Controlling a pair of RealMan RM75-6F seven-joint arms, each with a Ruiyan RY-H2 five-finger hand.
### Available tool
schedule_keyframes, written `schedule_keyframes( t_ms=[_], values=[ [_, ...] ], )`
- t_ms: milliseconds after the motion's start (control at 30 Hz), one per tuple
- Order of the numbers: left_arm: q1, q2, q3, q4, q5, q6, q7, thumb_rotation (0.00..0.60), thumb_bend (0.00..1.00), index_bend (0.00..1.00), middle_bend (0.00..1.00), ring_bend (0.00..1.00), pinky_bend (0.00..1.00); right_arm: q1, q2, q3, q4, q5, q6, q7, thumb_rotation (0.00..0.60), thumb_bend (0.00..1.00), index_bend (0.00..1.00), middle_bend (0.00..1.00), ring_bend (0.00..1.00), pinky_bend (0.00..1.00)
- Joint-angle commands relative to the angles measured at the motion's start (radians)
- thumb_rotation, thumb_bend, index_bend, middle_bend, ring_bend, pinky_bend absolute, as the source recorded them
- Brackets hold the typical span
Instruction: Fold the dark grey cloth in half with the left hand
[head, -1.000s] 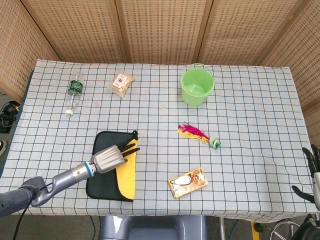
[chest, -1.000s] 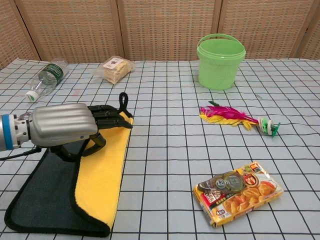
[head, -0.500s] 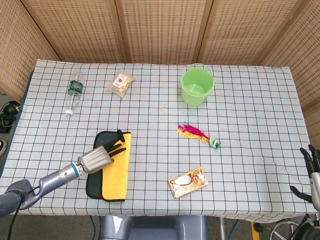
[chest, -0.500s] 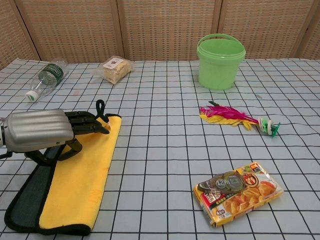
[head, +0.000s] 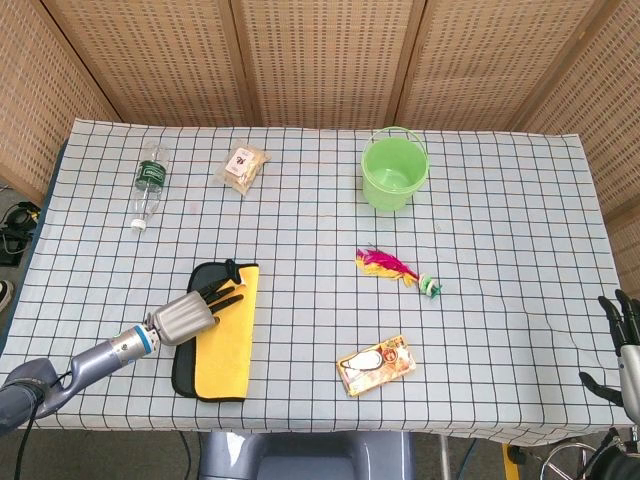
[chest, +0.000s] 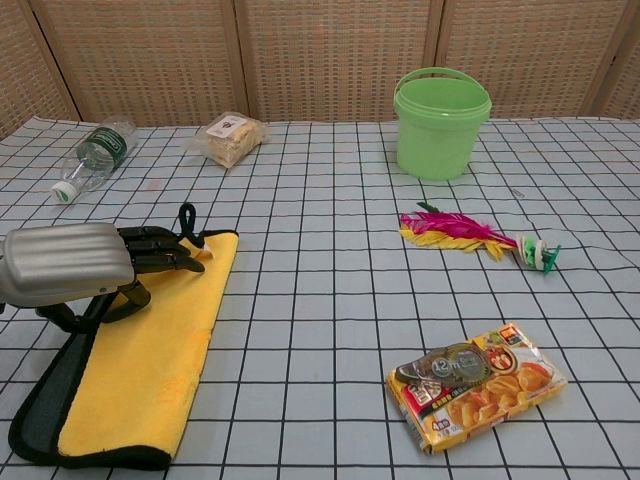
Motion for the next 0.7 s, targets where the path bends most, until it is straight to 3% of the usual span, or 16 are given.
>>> schedule_keyframes(
  t_ms=[33, 700],
  values=[
    [0.003, 0.002, 0.001, 0.009, 0.003, 0.002, -0.001, 0.600, 0.42, 0.68, 0.00, 0.00, 0.00, 0.000, 0.000, 0.001, 0.000, 0.001, 0.001, 0.000, 0.600, 0.00, 0.00, 0.00, 0.00, 0.00],
    [0.009, -0.012, -0.002, 0.064, 0.010, -0.013, 0.005, 0.600, 0.42, 0.68, 0.00, 0.00, 0.00, 0.002, -0.003, 0.001, 0.001, 0.005, -0.003, -0.007, 0.600, 0.00, 0.00, 0.00, 0.00, 0.00]
  ],
)
